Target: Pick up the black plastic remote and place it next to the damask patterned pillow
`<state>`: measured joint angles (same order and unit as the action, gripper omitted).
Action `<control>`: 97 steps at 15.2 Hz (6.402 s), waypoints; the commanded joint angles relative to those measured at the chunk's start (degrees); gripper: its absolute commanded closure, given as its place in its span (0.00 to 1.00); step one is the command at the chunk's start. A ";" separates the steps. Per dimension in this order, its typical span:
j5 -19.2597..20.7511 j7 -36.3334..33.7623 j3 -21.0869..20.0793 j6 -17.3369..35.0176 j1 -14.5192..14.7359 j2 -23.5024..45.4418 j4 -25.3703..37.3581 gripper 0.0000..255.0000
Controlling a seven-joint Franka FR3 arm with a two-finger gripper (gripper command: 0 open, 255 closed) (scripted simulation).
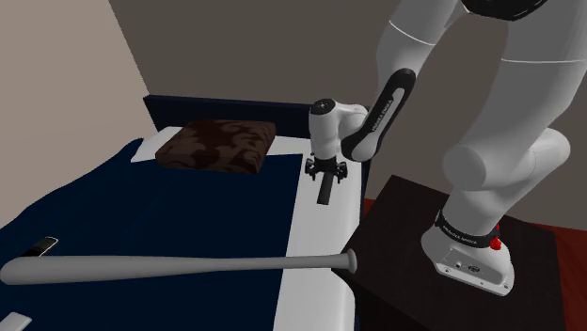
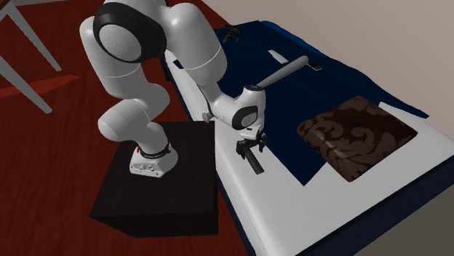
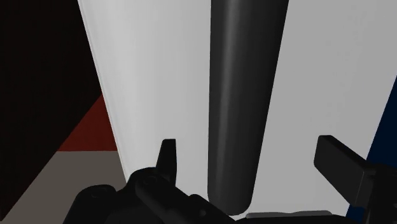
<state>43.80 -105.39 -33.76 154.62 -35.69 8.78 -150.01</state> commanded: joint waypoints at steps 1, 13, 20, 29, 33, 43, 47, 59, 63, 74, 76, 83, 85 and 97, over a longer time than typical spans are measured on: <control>4.10 -2.96 1.57 0.45 0.60 2.24 0.80 0.00; 8.77 -6.32 3.72 1.00 1.64 5.03 1.86 1.00; 10.30 -7.57 4.38 1.04 2.12 6.07 2.41 1.00; -7.00 6.24 -2.21 -0.85 -1.81 -3.93 -0.87 1.00; -15.59 12.98 -3.89 -2.35 -2.08 -8.61 -1.72 1.00; -31.82 26.06 -2.72 -8.90 1.55 -18.91 -1.70 1.00; -35.55 29.33 -1.41 -12.21 3.21 -22.23 -0.99 1.00; -41.50 35.48 2.09 -22.60 6.41 -30.00 2.72 1.00; -37.46 35.15 1.83 -22.68 3.04 -23.68 8.70 1.00; -22.09 31.99 2.95 -27.47 -1.43 1.06 34.12 1.00; -20.08 32.06 3.71 -29.22 -0.90 5.46 39.60 1.00; -15.23 34.59 6.68 -36.96 2.79 21.26 62.05 1.00; -14.33 35.99 7.56 -39.79 4.35 26.26 69.99 1.00; -12.10 37.08 9.79 -39.78 7.10 36.70 80.68 1.00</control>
<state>31.54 -68.09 -24.06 114.38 -28.67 45.18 -69.16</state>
